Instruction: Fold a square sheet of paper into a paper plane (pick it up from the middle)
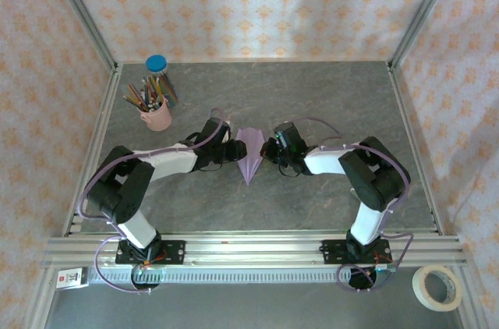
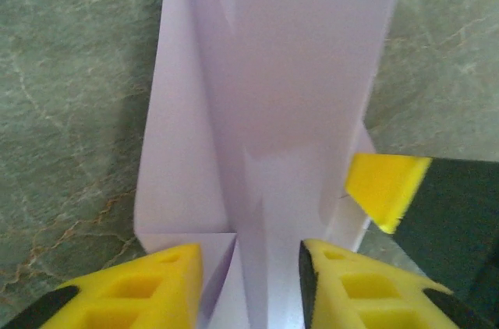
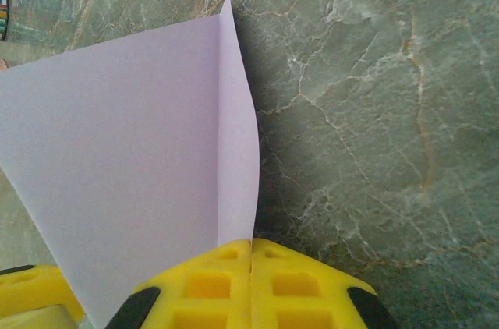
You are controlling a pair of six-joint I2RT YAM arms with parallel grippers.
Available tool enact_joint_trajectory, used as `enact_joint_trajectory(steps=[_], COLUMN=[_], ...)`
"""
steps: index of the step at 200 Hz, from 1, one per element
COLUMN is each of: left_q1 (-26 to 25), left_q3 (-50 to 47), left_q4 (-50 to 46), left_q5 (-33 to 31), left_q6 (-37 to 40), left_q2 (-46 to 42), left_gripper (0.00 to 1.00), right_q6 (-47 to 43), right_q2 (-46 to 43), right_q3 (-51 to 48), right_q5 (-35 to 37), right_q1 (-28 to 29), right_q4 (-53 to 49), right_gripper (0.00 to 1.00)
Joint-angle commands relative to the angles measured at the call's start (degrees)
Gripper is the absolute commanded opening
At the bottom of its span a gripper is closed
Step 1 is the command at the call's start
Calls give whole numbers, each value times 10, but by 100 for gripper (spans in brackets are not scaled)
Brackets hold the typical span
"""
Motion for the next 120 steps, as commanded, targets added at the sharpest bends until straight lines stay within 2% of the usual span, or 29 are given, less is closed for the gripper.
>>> enact_joint_trajectory(steps=[1,44,76,120], left_q1=[-7,-12,-19,-27], left_q3=[11,9,-7,-18], left_q4=[-12,-6,-21,-3], left_q5=[-25,7,-4,38], left_q6=[15,4,-16,-34], left_q2=[2,8,-10,-14], left_gripper=[44,44,45,45], right_q6=[5,5,5,5], right_q2=[-12,-11,-11,-10], right_q3=[11,15,16,19], right_q5=[0,1,2,2], right_q1=[-4,-4,-4,-4], right_q4=[3,0,-1,-3], right_gripper=[1,1,1,1])
